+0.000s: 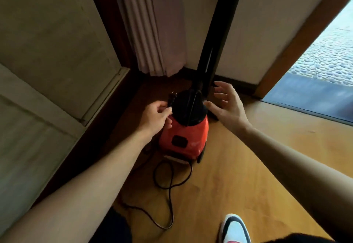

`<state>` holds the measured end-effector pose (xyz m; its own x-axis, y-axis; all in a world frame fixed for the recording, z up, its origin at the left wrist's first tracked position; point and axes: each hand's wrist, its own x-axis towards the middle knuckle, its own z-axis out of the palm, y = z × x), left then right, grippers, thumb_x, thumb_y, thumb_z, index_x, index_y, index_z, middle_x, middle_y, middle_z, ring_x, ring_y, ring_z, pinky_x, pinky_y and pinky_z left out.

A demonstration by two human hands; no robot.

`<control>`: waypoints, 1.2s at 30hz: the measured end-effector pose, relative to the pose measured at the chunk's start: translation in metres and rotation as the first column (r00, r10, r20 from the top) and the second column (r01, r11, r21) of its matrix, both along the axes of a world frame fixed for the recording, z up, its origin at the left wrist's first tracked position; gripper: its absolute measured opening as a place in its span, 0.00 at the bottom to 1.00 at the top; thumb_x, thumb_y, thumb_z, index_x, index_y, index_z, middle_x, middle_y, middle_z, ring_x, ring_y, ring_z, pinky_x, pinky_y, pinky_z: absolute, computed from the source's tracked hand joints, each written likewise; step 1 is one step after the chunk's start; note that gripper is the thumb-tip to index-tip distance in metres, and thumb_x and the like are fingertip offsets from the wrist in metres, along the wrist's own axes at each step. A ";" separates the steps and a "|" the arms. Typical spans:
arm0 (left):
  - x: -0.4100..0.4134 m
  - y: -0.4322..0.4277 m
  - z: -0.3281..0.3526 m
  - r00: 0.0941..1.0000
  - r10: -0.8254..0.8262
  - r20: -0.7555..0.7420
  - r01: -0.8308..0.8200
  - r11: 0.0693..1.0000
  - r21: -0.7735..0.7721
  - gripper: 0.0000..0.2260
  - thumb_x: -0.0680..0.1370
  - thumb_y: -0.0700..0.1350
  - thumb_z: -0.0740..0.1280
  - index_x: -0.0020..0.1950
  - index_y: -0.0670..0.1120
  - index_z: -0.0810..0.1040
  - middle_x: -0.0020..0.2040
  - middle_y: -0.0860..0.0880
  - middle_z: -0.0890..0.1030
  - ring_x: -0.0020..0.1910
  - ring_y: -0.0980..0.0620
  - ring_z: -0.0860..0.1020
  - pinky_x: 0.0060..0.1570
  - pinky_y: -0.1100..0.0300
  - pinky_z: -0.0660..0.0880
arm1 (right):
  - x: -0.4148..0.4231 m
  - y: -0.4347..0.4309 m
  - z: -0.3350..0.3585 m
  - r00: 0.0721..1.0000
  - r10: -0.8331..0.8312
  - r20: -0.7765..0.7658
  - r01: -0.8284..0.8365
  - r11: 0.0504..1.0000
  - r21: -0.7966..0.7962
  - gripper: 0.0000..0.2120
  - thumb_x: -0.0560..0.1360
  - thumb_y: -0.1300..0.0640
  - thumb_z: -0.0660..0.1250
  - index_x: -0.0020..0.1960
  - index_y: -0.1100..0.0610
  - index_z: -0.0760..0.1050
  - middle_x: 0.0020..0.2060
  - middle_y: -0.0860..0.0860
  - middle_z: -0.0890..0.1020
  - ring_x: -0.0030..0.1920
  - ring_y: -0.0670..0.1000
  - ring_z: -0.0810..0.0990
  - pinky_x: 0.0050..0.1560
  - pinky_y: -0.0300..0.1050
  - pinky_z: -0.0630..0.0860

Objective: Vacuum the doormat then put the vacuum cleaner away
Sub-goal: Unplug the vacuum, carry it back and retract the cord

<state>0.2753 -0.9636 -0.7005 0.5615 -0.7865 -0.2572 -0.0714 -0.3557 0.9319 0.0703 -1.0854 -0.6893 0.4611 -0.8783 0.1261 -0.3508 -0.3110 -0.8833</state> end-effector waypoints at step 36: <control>0.030 0.093 -0.126 -0.010 -0.763 0.647 0.721 0.442 0.533 0.23 0.80 0.53 0.64 0.75 0.52 0.69 0.67 0.51 0.76 0.64 0.51 0.75 0.64 0.53 0.75 | -0.029 0.164 -0.151 0.905 -0.130 -0.404 0.080 0.987 -0.139 0.27 0.72 0.30 0.65 0.60 0.48 0.70 0.49 0.44 0.78 0.45 0.44 0.79 0.42 0.48 0.82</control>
